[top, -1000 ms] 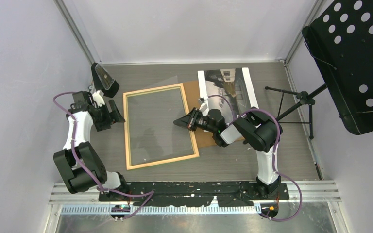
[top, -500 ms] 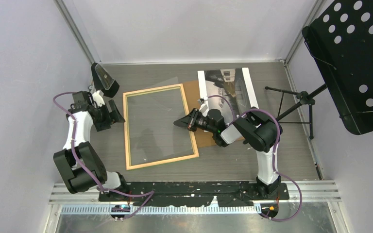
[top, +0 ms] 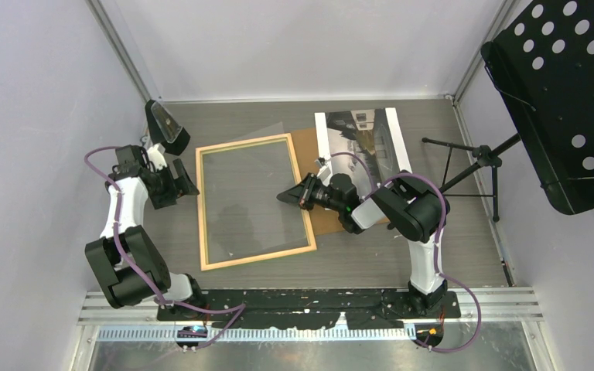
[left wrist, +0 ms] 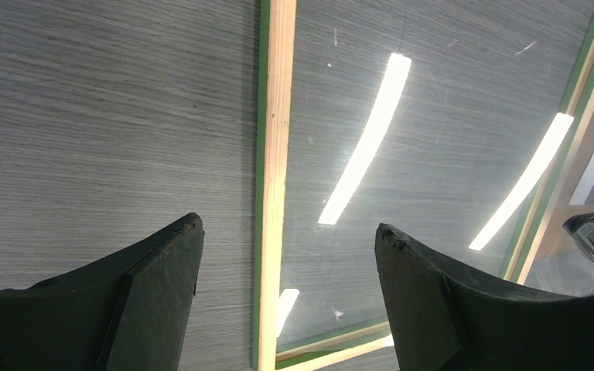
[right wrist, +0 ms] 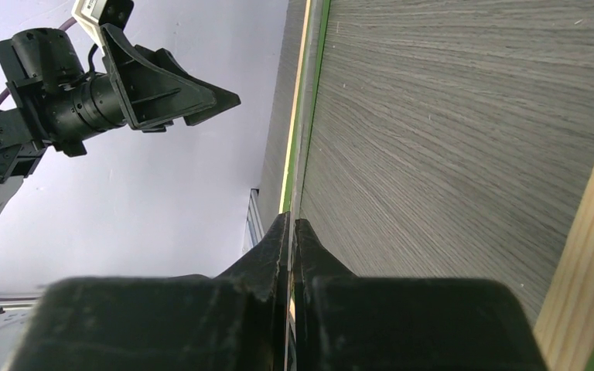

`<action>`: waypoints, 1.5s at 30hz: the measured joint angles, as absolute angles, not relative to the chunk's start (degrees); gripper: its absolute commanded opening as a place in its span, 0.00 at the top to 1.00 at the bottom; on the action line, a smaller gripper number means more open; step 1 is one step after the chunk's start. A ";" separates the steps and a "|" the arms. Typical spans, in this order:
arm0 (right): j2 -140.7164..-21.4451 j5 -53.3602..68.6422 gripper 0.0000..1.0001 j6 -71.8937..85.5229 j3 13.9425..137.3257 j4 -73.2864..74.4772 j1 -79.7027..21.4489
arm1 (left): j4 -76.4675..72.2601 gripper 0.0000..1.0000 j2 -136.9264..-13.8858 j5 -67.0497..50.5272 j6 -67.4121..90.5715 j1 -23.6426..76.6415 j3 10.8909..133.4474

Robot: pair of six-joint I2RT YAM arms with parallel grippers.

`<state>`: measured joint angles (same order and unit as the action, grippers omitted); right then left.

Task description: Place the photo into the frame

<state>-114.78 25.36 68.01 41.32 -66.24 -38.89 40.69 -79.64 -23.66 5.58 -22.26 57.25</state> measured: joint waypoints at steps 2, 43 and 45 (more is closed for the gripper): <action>-114.78 25.36 0.95 68.01 41.32 -65.89 -38.89 | 40.69 0.20 -79.64 -23.66 5.58 -22.28 57.25; -113.47 24.34 0.95 66.08 40.27 -60.95 -39.07 | 40.53 0.20 -79.64 -23.59 5.58 -22.52 56.84; -113.47 24.47 0.95 65.91 40.27 -61.23 -39.07 | 40.53 0.20 -79.64 -23.62 5.58 -22.52 56.84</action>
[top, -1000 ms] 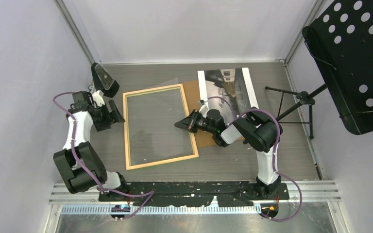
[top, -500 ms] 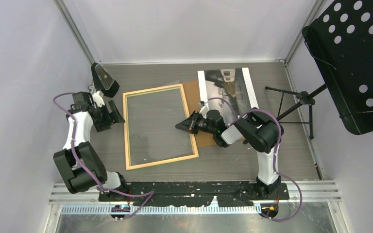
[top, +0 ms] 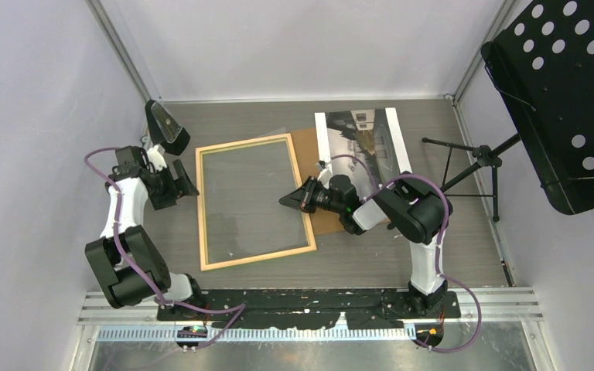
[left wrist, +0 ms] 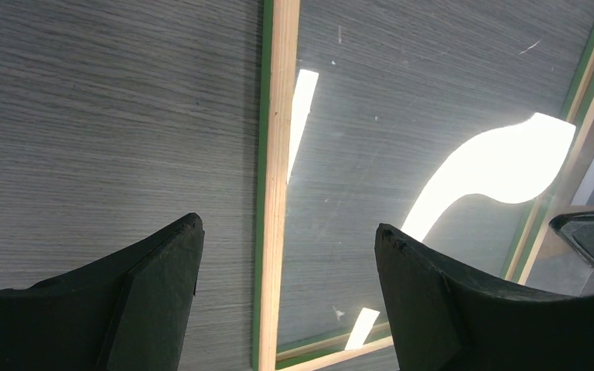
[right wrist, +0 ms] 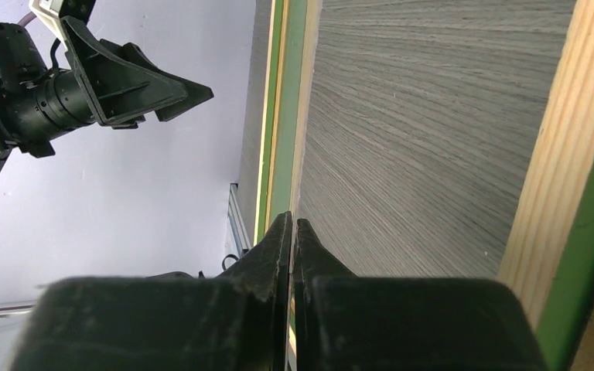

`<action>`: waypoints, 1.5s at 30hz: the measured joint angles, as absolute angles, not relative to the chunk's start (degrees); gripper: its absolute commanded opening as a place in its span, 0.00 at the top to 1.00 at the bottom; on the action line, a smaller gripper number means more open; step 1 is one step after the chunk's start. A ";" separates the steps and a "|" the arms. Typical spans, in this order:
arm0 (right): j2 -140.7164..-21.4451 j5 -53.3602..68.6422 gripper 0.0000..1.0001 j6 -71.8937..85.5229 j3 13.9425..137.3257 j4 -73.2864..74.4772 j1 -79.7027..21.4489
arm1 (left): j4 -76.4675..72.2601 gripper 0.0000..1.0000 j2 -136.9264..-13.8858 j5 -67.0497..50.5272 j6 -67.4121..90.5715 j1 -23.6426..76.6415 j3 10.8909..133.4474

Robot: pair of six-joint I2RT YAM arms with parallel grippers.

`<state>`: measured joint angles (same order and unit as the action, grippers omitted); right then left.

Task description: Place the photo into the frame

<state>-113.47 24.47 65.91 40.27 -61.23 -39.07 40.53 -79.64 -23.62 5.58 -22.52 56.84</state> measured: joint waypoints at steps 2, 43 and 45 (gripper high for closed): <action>-113.47 24.56 0.94 65.73 40.27 -61.43 -39.07 | 40.53 0.20 -79.64 -23.62 5.58 -22.52 56.84; -115.57 26.30 0.95 63.24 42.22 -62.81 -39.05 | 40.12 0.08 -82.39 -23.68 5.93 -22.79 56.12; -115.57 26.26 0.94 63.09 42.22 -62.57 -39.05 | 40.10 0.07 -83.64 -23.73 6.09 -22.65 56.12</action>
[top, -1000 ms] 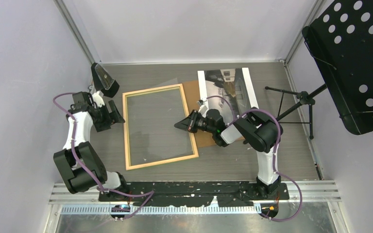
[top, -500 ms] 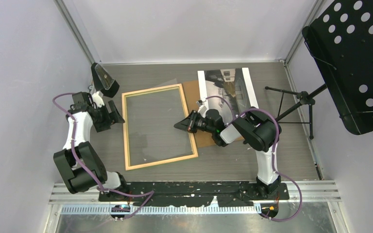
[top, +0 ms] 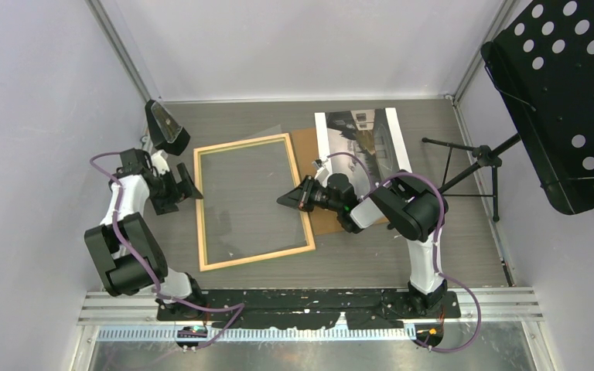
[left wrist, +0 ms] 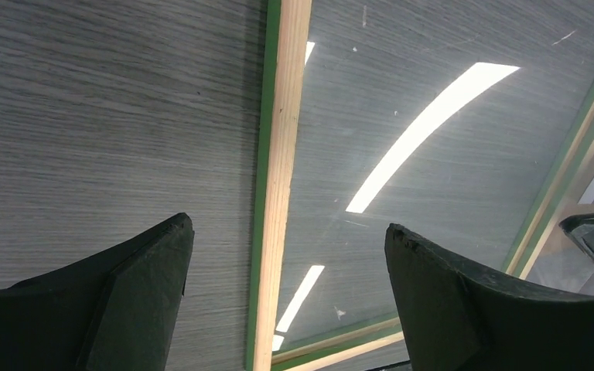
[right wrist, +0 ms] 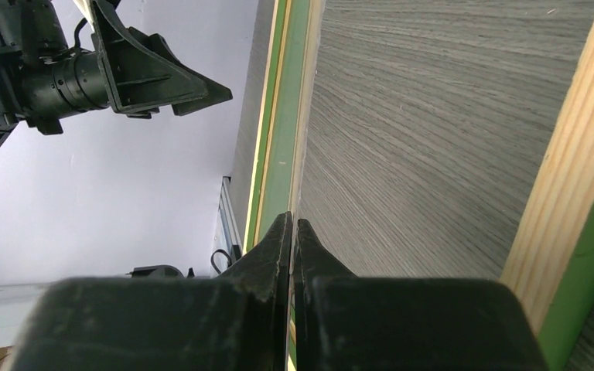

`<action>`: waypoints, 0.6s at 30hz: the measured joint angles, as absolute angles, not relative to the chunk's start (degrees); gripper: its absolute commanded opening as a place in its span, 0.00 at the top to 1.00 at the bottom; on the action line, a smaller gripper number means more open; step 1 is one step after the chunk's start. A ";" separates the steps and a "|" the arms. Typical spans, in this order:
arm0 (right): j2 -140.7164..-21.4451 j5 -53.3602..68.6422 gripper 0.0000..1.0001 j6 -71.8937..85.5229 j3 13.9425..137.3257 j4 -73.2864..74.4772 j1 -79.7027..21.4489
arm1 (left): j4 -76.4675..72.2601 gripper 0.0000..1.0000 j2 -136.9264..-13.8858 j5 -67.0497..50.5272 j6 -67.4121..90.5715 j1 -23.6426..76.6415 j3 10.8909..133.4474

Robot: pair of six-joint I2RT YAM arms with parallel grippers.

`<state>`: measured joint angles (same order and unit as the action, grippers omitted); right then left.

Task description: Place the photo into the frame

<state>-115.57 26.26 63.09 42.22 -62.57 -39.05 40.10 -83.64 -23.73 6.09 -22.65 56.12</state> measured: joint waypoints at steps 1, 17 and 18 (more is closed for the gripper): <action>-115.57 26.24 0.94 63.05 42.22 -62.46 -39.05 | 40.10 0.07 -84.14 -23.75 6.24 -22.46 56.12; -116.22 26.00 0.95 62.63 42.24 -61.54 -39.05 | 39.66 0.05 -87.57 -23.83 7.53 -18.22 56.12; -116.25 26.00 0.94 62.61 42.24 -61.56 -39.05 | 39.66 0.05 -87.72 -23.83 7.53 -18.00 56.12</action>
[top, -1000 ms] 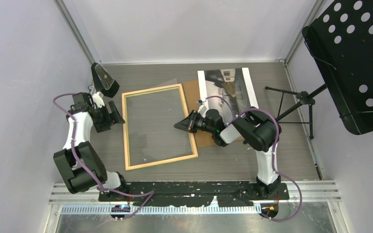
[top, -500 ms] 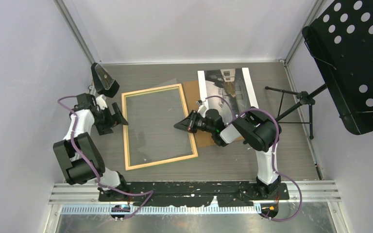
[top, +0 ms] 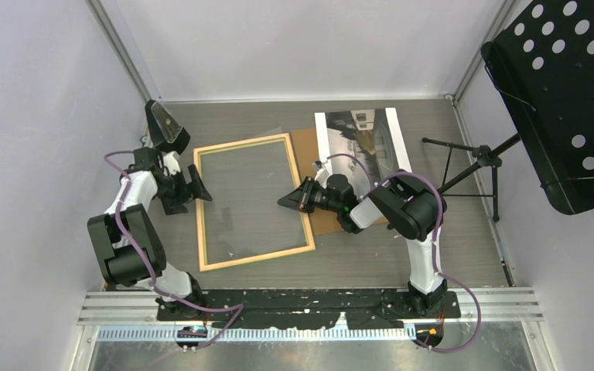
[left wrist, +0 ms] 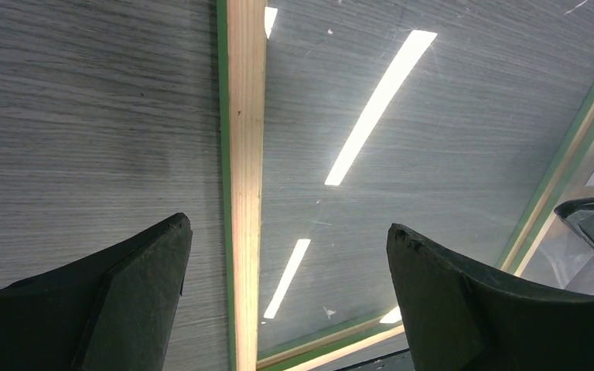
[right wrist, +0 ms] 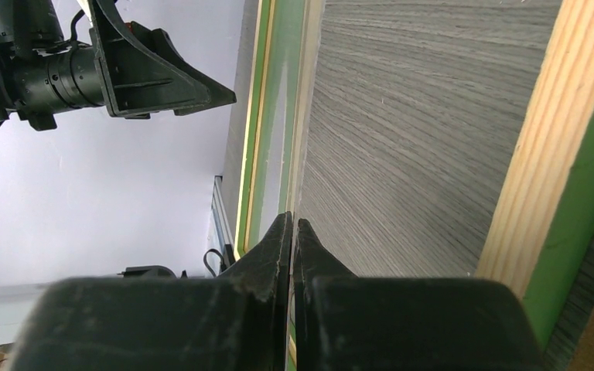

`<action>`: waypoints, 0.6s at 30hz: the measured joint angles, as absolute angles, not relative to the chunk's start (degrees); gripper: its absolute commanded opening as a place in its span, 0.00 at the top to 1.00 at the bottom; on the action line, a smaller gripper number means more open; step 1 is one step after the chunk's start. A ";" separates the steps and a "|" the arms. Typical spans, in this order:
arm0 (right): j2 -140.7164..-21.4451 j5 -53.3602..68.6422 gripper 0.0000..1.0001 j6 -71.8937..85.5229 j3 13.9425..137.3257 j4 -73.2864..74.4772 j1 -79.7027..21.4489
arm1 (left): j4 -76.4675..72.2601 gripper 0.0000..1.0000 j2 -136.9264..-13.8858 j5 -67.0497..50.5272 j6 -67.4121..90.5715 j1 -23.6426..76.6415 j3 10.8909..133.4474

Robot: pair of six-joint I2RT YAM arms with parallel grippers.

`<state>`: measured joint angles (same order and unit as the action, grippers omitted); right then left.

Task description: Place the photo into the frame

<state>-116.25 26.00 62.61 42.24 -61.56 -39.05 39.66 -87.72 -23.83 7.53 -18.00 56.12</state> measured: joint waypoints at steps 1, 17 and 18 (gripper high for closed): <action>-116.27 26.02 0.94 62.61 42.24 -61.54 -39.05 | 39.66 0.05 -87.81 -23.83 7.53 -17.85 56.12; -116.40 26.09 0.95 62.43 42.54 -61.19 -39.05 | 39.59 0.05 -89.01 -23.14 7.53 -15.16 56.12; -116.42 26.06 0.94 62.41 42.54 -61.14 -39.05 | 39.59 0.05 -89.32 -23.11 7.53 -15.11 56.12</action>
